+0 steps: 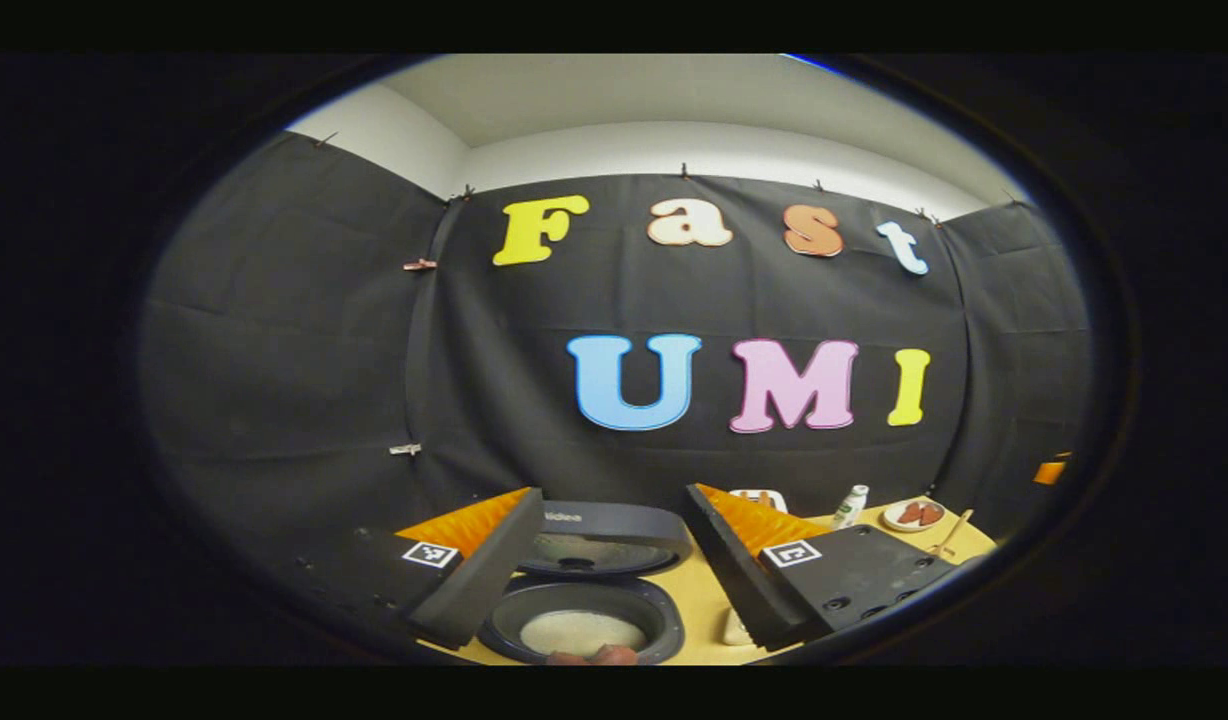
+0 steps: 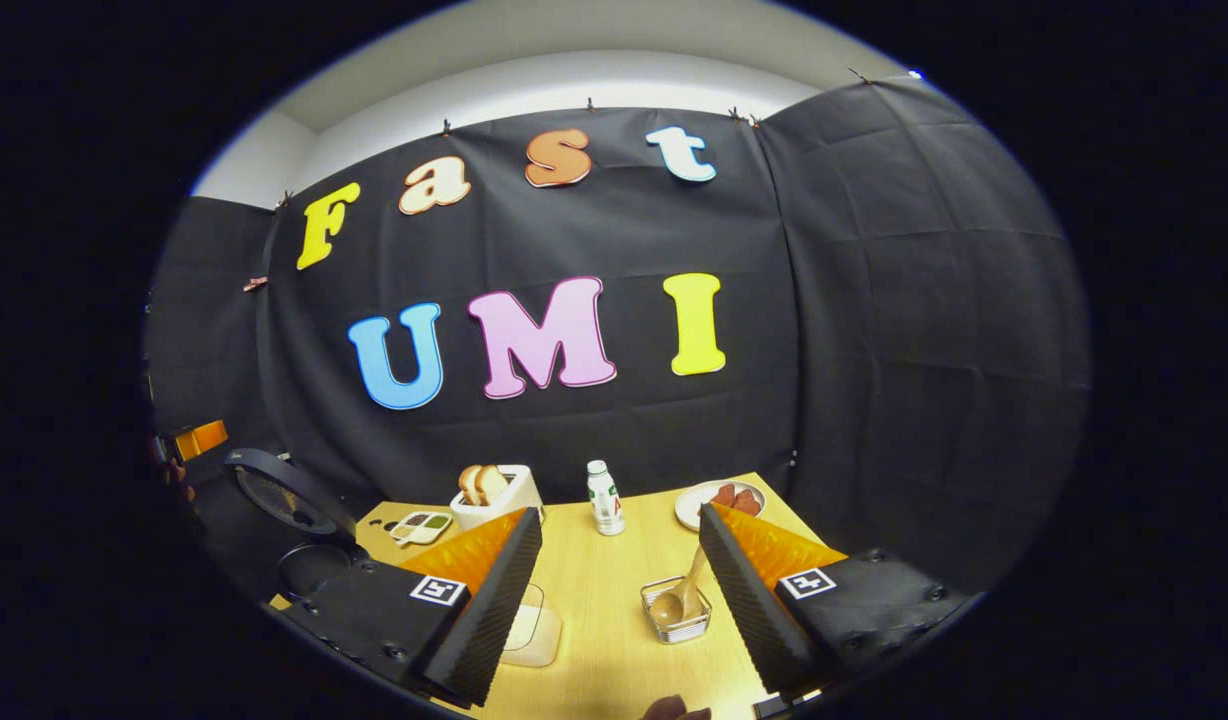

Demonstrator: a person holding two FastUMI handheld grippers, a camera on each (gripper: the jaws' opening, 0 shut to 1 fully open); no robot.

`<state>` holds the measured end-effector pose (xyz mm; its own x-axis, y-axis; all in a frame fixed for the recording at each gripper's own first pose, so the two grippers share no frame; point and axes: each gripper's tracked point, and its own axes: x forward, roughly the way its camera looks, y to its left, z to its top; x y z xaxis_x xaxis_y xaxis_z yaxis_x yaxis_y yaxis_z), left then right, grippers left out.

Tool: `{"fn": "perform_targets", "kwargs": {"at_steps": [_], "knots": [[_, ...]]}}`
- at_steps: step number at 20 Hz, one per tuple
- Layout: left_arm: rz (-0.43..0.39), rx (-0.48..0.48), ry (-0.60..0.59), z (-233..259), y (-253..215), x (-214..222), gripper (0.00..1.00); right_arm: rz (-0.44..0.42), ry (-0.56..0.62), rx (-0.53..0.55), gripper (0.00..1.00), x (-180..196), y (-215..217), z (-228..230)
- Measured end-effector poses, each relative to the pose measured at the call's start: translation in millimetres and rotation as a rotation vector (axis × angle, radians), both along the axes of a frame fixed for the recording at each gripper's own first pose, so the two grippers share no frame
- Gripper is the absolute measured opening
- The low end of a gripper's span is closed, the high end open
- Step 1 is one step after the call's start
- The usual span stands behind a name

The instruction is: Close the left gripper, press the button to open the rice cooker; take a wooden spoon from the chopstick holder with the right hand, scoop a spoonful of rice and pour it into the rice cooker, then put the wooden spoon back into the chopstick holder.

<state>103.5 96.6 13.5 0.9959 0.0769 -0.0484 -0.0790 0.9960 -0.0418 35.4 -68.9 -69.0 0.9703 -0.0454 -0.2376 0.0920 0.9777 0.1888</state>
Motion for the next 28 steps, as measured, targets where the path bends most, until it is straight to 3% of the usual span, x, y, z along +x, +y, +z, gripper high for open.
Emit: {"fn": "perform_targets", "kwargs": {"at_steps": [6,10,14,19,28], "knots": [[-0.010,0.038,0.005,-6,31,47,0.95,0.032,-0.016,-0.031,0.98,-6,42,10],[-0.052,0.078,0.048,-19,29,80,0.95,0.017,-0.008,-0.044,0.98,-8,48,11],[-0.016,0.047,0.129,-47,39,99,0.94,-0.008,-0.010,-0.044,0.98,-13,44,15],[-0.019,0.027,0.144,-54,36,85,0.98,-0.025,0.006,-0.043,0.98,-18,37,13],[-0.008,0.016,0.188,-98,26,12,0.98,0.027,0.018,-0.044,0.98,-18,43,10]]}}
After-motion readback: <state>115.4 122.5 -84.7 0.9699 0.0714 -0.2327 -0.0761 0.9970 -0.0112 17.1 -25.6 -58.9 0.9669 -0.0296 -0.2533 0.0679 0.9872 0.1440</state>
